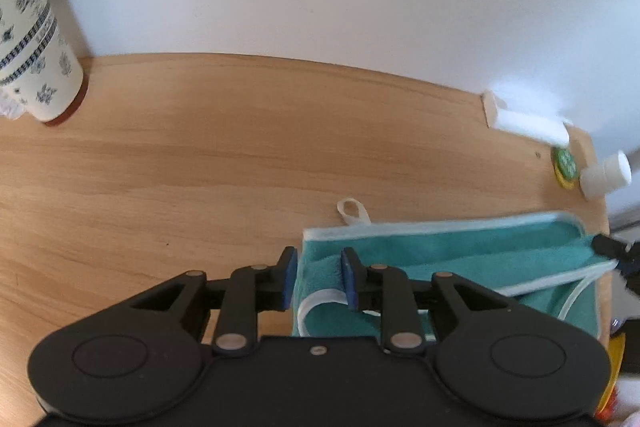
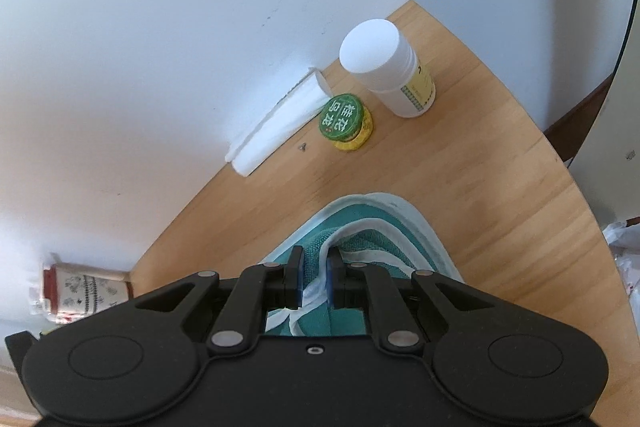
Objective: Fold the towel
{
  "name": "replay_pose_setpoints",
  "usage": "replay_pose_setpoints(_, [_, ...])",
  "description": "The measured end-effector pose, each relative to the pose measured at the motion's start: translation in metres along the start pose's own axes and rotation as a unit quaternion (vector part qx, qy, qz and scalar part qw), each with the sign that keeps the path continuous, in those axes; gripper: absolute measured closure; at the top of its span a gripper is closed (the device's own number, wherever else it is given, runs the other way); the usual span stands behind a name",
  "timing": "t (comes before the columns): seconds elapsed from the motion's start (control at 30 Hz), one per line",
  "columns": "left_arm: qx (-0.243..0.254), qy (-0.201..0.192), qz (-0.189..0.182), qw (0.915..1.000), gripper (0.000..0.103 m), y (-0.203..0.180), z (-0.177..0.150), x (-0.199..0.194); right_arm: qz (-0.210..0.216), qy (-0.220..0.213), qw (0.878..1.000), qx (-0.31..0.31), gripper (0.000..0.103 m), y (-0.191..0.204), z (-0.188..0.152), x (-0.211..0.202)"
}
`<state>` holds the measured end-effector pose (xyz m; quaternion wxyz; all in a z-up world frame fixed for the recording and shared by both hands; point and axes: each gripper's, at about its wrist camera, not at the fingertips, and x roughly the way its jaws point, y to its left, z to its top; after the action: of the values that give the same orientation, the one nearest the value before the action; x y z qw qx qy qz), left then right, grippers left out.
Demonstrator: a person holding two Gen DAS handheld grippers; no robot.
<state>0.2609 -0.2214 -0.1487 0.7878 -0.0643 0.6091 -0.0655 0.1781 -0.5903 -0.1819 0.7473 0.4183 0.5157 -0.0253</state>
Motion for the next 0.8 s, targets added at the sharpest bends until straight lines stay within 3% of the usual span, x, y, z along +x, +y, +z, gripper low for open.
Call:
replay_pose_setpoints(0.13, [0.018,-0.005,0.015,0.9997,0.080,-0.003,0.002,0.003,-0.011,-0.012,1.000,0.001,0.088,0.002,0.002,0.007])
replay_pose_setpoints(0.27, [0.043,-0.015,0.027,0.9986,0.073,-0.006,0.001,-0.001,-0.055,-0.027,0.997,-0.054,0.061,0.013,0.004,0.013])
replay_pose_setpoints(0.33, [0.071,-0.034,0.045,0.9958,0.071,-0.009,-0.001,-0.011,-0.069,-0.027,0.993,-0.091,0.058,0.023,0.006,0.011])
replay_pose_setpoints(0.37, [0.088,-0.045,0.055,0.9936,0.065,-0.011,-0.003,-0.016,-0.071,-0.028,0.992,-0.103,0.057,0.026,0.005,0.010])
replay_pose_setpoints(0.53, [0.173,-0.098,0.087,0.9762,0.053,-0.017,-0.015,-0.043,-0.116,-0.018,0.963,-0.242,0.055,0.058,-0.004,-0.004])
replay_pose_setpoints(0.67, [0.283,-0.147,0.106,0.9420,0.044,-0.019,-0.032,-0.058,-0.164,-0.034,0.906,-0.389,0.055,0.078,-0.028,-0.018])
replay_pose_setpoints(0.73, [0.328,-0.156,0.106,0.9258,0.044,-0.021,-0.038,-0.058,-0.197,-0.025,0.846,-0.495,0.055,0.083,-0.046,-0.018])
replay_pose_setpoints(0.8, [0.379,-0.161,0.102,0.9055,0.044,-0.021,-0.046,-0.057,-0.207,-0.009,0.811,-0.547,0.055,0.083,-0.056,-0.016])
